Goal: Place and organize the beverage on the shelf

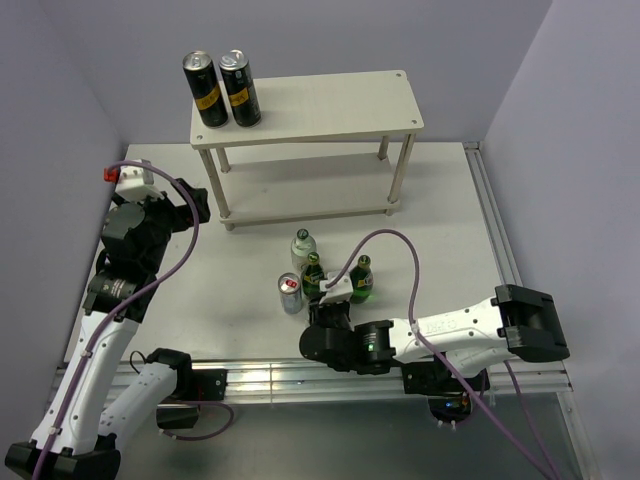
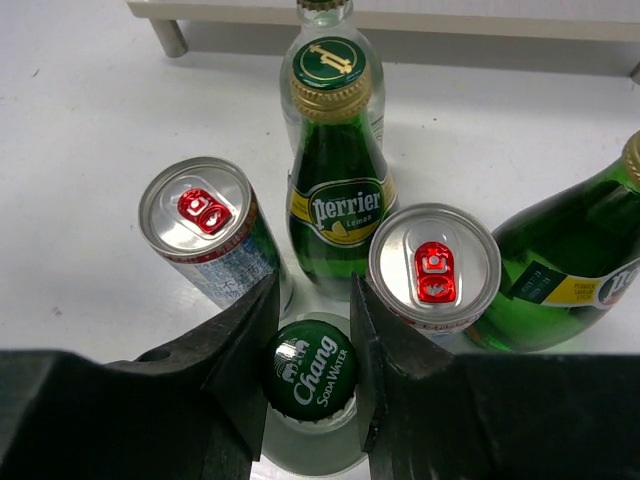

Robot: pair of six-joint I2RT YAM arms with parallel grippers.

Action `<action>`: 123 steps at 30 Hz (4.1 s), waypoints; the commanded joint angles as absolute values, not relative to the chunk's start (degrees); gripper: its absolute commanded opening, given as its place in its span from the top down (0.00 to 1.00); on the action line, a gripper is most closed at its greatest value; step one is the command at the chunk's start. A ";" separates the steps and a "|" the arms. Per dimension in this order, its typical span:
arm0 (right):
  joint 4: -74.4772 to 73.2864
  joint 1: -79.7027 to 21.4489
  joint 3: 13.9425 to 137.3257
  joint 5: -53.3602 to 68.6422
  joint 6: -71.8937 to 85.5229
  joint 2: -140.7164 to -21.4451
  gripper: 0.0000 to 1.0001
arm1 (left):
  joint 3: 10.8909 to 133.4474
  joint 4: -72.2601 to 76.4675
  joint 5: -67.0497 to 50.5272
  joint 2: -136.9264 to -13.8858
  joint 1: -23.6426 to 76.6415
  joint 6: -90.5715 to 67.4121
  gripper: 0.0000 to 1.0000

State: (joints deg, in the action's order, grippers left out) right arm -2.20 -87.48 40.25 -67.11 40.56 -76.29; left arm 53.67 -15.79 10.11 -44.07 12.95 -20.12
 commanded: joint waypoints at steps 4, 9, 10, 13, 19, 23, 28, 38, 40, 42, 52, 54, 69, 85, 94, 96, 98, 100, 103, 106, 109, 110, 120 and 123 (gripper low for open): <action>-2.81 -87.45 45.52 -66.71 38.86 -73.05 1.00 | 53.88 -14.68 9.75 -42.80 12.92 -18.46 0.01; -3.25 -87.45 49.21 -66.62 33.58 -70.93 1.00 | 53.88 -14.77 10.02 -42.63 12.92 -18.37 0.01; -3.86 -87.45 49.91 -66.80 32.44 -70.93 1.00 | 53.88 -14.94 10.11 -42.63 12.92 -18.37 0.01; -4.83 -87.45 52.98 -66.97 29.11 -70.58 1.00 | 53.79 -14.77 10.37 -42.54 12.92 -18.28 0.01; -2.64 -87.45 58.08 -67.32 18.14 -68.03 1.00 | 53.70 -14.77 10.63 -42.54 12.92 -18.19 0.01; -2.37 -86.40 63.79 -66.71 9.68 -67.32 1.00 | 53.70 -14.77 10.81 -42.45 12.92 -18.19 0.01; -3.07 -81.22 74.78 -63.73 -1.03 -67.41 1.00 | 53.70 -14.77 10.81 -42.45 12.92 -18.02 0.01; -3.69 -63.31 95.34 -51.69 -13.00 -71.89 1.00 | 53.52 -14.68 10.28 -42.80 12.92 -18.11 0.01; -5.35 -60.40 100.44 -49.76 -12.66 -73.82 1.00 | 53.44 -14.68 10.11 -42.89 12.92 -18.19 0.01; -6.67 -55.48 104.82 -46.07 -11.96 -75.66 1.00 | 53.44 -14.50 9.76 -42.98 12.92 -18.19 0.01; -10.02 -39.56 121.98 -36.48 -10.81 -87.97 1.00 | 53.35 -14.33 8.26 -43.50 12.92 -18.46 0.01; -10.81 -37.71 126.53 -35.34 -10.55 -91.64 1.00 | 53.17 -14.06 8.00 -43.59 12.92 -18.46 0.01; -12.39 -25.31 142.12 -29.00 -9.67 -104.76 1.00 | 53.17 -14.15 6.77 -44.03 12.92 -18.54 0.01; -10.37 -24.35 136.93 -30.32 -6.77 -105.82 1.00 | 53.26 -14.06 6.59 -44.30 12.92 -18.63 0.01; -9.58 -24.35 133.77 -31.46 -5.89 -105.47 0.60 | 53.26 -14.15 6.86 -44.38 12.92 -18.54 0.01; -9.23 -24.43 133.42 -31.90 -5.98 -105.47 0.46 | 53.26 -14.24 7.03 -44.47 12.92 -18.54 0.01; -9.05 -24.43 132.72 -32.17 -6.06 -105.21 0.41 | 53.17 -14.24 7.03 -44.47 12.92 -18.46 0.01; -8.18 -24.35 131.32 -32.60 -6.15 -104.68 0.40 | 53.17 -14.24 7.12 -44.56 12.92 -18.46 0.01; -6.07 -24.35 127.98 -33.04 -6.06 -103.01 0.36 | 53.26 -14.24 7.21 -44.56 12.92 -18.46 0.01; -4.05 -24.35 124.73 -33.75 -6.06 -101.17 0.28 | 53.17 -14.33 7.29 -44.65 12.92 -18.37 0.01; -2.55 -24.43 122.00 -34.45 -6.06 -99.24 0.13 | 53.26 -14.24 7.29 -44.65 12.92 -18.37 0.01; -2.11 -24.43 121.38 -34.54 -6.15 -98.71 0.01 | 53.26 -14.24 7.29 -44.74 12.92 -18.37 0.01; 3.87 -28.03 106.19 -37.96 -6.68 -86.06 0.00 | 53.26 -14.24 7.47 -44.82 12.92 -18.28 0.01; 5.44 -31.71 101.28 -41.73 -8.26 -82.20 0.00 | 53.26 -14.06 7.56 -44.91 12.92 -18.28 0.01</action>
State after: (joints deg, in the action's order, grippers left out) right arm 0.38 -28.47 104.79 -37.30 -6.57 -87.02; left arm 52.93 -15.77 7.40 -44.86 12.95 -19.14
